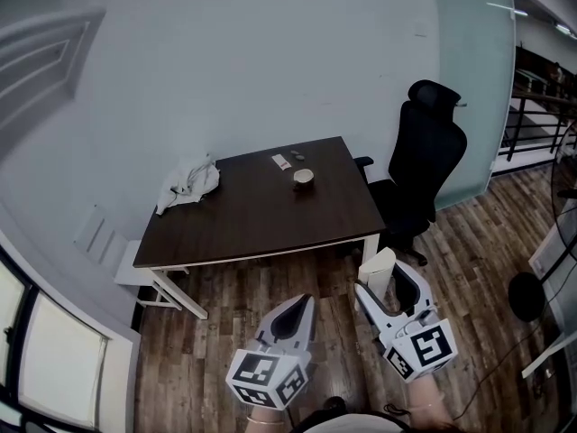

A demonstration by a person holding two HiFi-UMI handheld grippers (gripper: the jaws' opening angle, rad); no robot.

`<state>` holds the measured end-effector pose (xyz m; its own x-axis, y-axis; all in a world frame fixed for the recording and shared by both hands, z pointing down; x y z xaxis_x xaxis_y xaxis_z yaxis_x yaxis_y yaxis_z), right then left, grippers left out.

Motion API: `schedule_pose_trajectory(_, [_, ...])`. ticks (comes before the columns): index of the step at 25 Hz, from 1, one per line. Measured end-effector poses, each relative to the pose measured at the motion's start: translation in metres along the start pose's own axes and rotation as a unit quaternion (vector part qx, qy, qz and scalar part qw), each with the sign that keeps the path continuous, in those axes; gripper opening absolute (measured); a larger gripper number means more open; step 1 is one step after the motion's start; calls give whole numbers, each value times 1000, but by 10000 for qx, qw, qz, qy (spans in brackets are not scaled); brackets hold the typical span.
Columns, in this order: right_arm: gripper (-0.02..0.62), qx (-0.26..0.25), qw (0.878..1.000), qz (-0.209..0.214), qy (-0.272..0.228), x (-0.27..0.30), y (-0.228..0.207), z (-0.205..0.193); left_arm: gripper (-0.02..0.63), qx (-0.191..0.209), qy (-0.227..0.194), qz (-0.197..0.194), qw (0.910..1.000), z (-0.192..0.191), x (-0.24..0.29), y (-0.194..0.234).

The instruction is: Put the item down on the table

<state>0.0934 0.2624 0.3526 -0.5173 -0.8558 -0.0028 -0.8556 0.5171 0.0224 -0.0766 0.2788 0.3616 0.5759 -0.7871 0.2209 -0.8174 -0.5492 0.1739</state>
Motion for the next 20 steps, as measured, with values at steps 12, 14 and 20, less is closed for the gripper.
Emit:
schedule_pose_trajectory(12, [284, -72, 9999, -82, 103, 61, -2, 1, 17, -85, -8, -214, 9997, 16, 34, 51])
schedule_pose_trajectory(14, [284, -73, 9999, -99, 105, 68, -8, 2, 17, -99, -7, -235, 9997, 19, 41, 54])
schedule_pose_trajectory(20, [282, -63, 9999, -97, 91, 96, -31, -4, 17, -122, 27, -257, 9996, 22, 74, 70])
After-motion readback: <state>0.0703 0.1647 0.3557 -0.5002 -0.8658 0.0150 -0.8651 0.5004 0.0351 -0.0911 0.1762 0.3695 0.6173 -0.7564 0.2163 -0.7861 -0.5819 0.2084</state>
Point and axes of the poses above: the fingertips, and each gripper's own axes: x forward along the fingers, y to its left, z out of its top, the point moved 6 cm from there along -x, backward along the fingers, and after that the axes turned 11 degrees about y, right-handed, at the moved point
